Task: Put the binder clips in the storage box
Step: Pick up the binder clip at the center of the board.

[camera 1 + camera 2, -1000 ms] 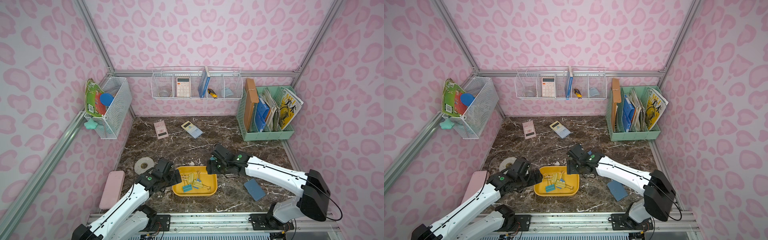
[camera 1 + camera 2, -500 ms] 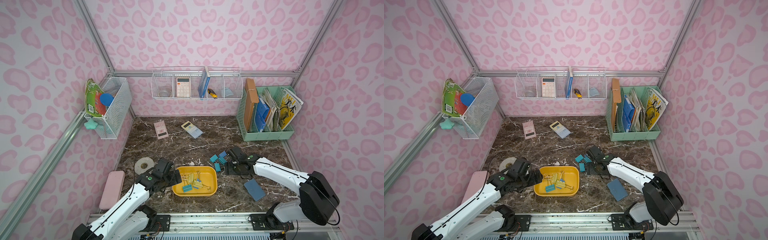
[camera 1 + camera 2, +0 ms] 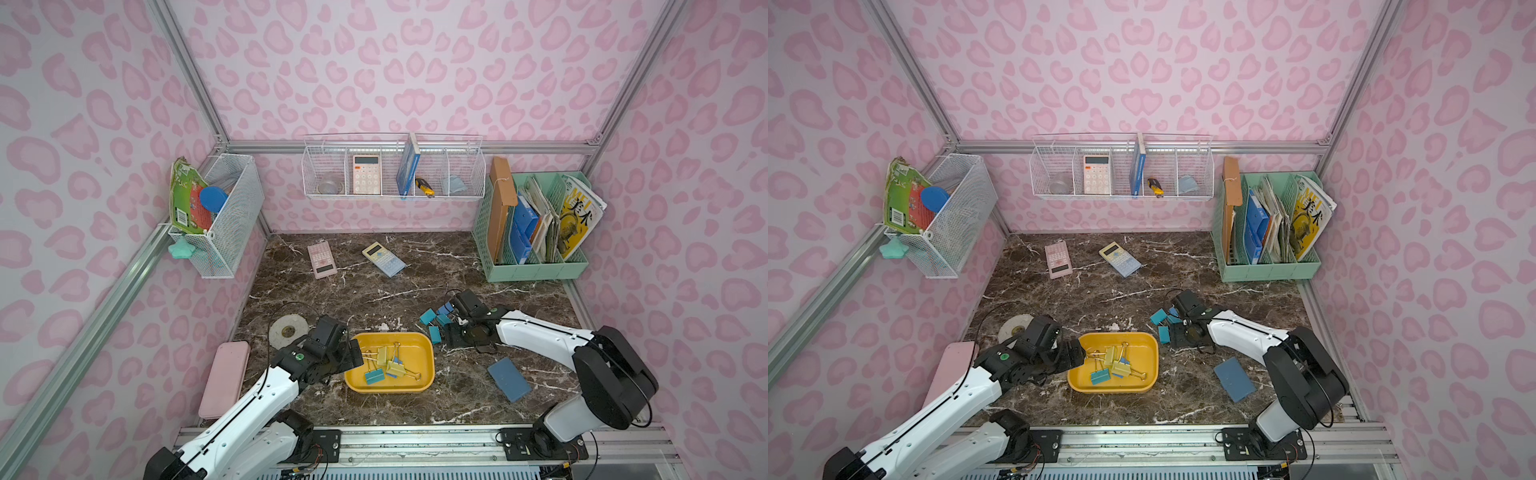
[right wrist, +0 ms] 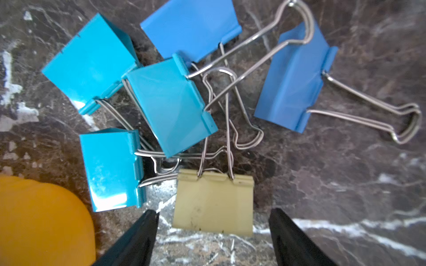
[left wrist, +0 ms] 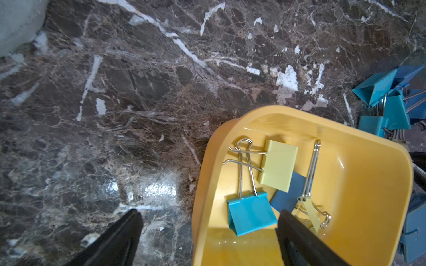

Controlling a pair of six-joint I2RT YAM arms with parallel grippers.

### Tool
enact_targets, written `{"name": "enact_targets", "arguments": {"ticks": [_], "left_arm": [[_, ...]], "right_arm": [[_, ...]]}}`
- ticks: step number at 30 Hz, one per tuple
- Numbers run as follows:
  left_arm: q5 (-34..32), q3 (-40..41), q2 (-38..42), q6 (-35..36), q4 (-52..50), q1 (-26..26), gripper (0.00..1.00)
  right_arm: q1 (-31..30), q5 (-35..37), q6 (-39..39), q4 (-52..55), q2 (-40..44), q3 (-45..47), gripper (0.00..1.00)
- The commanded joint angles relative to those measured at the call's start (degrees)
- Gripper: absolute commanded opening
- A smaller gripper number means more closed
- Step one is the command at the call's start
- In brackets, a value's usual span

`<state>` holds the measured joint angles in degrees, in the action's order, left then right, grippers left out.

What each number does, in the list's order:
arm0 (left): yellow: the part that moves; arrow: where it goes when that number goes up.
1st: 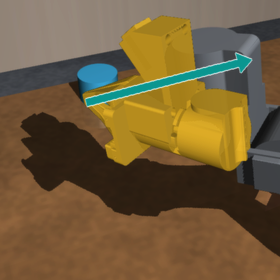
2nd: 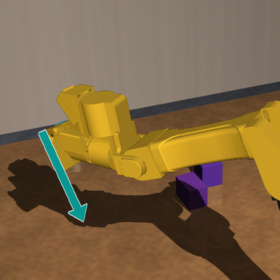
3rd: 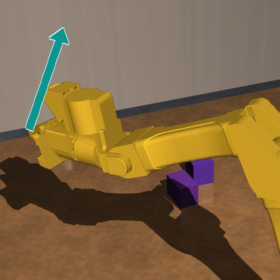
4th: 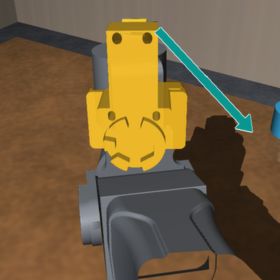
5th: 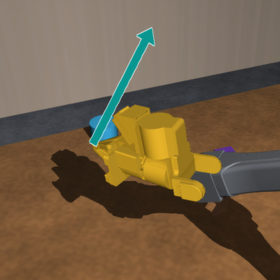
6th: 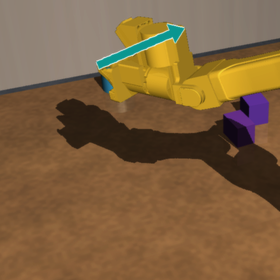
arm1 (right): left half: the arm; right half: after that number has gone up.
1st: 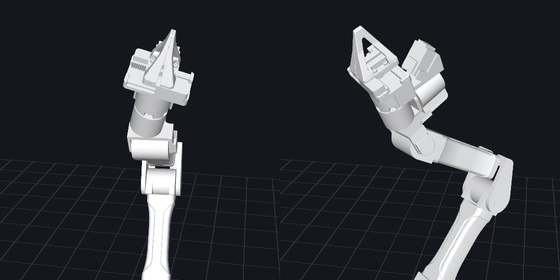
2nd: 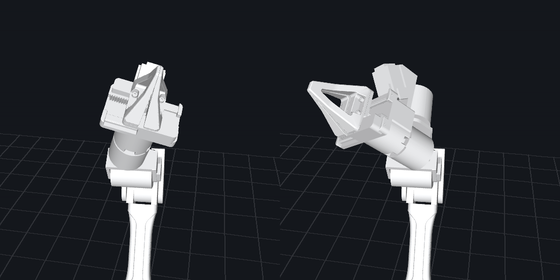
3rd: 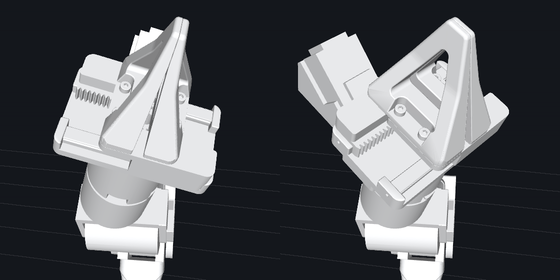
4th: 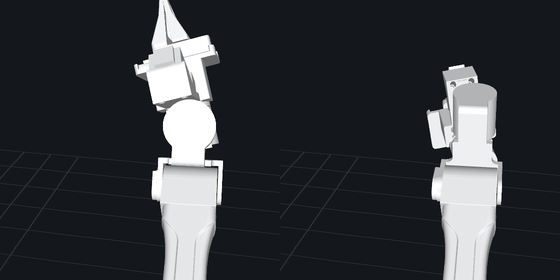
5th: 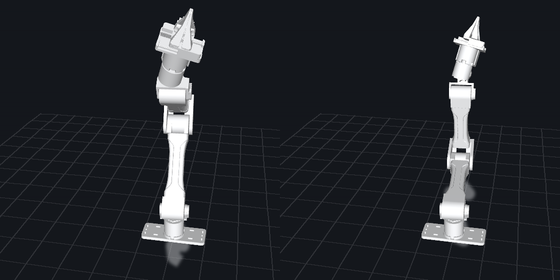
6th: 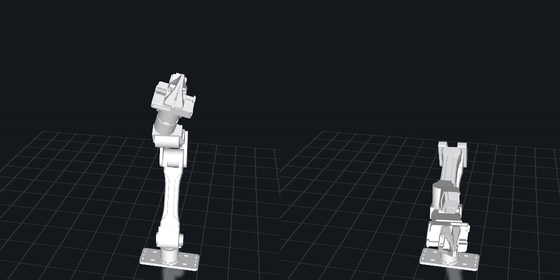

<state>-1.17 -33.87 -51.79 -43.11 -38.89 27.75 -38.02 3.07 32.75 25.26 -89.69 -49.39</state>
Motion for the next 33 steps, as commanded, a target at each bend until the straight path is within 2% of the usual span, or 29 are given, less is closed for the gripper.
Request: {"name": "enact_targets", "arguments": {"ticks": [1,13,21,27,33], "left_arm": [[-0.5,-0.4,-0.3,0.6,-0.1,-0.1,0.95],[-0.6,-0.4,-0.2,0.5,-0.2,-0.1,0.95],[-0.8,-0.4,0.0,0.5,-0.3,-0.1,0.95],[-0.7,-0.4,-0.1,0.5,-0.3,-0.1,0.95],[-0.8,-0.5,-0.4,0.6,-0.3,-0.1,0.95]], "right_arm": [[0.0,-0.2,-0.9,-1.1,-1.2,-0.1,0.78],[0.6,0.6,-0.7,-2.2,-2.3,0.5,0.67],[0.6,0.8,-0.6,-1.7,-1.1,0.2,0.46],[-0.8,2.3,0.5,3.1,3.5,-2.2,0.44],[-7.0,4.0,3.1,10.5,7.8,-8.2,0.44]]}}
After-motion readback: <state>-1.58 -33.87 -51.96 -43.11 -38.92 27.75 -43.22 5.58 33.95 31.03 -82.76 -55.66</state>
